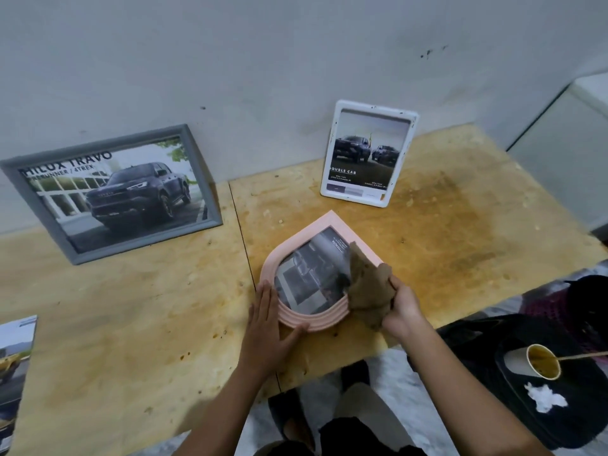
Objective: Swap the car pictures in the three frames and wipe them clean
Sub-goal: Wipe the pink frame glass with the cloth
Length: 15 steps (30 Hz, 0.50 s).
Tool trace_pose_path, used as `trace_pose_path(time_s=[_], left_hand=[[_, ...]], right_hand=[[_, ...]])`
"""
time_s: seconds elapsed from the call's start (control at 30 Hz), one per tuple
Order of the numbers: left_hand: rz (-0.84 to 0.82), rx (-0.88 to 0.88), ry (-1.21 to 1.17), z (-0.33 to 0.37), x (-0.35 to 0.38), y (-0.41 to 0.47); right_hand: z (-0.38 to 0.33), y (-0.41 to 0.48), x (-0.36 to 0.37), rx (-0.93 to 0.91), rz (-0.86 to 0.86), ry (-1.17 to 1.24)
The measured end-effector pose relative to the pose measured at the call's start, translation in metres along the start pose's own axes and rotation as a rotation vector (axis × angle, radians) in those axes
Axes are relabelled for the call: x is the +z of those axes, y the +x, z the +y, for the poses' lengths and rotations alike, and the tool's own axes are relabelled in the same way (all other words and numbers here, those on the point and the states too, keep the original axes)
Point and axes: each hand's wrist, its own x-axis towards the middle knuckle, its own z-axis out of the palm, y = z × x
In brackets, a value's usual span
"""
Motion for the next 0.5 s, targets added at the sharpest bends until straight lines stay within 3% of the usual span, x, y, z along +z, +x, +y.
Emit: trace_pose_path(time_s=[0.1, 0.2, 0.33, 0.5], left_hand=[[0.058, -0.045, -0.063, 0.005, -0.002, -0.001], [0.080, -0.145, -0.119, 0.011, -0.001, 0.000], [0.065, -0.161, -0.122, 0.013, -0.003, 0.001], [0.067, -0.152, -0.063, 0.014, -0.007, 0.004]], right_hand=[[-0.021, 0.016, 0.023, 0.001, -0.025, 0.042], [-0.043, 0.035, 0.051, -0.119, 0.021, -0.064], [-0.055, 0.059, 0.090, -0.526, 0.116, -0.668], [-0.022, 0.080, 0.121, -0.785, -0.064, -1.365]])
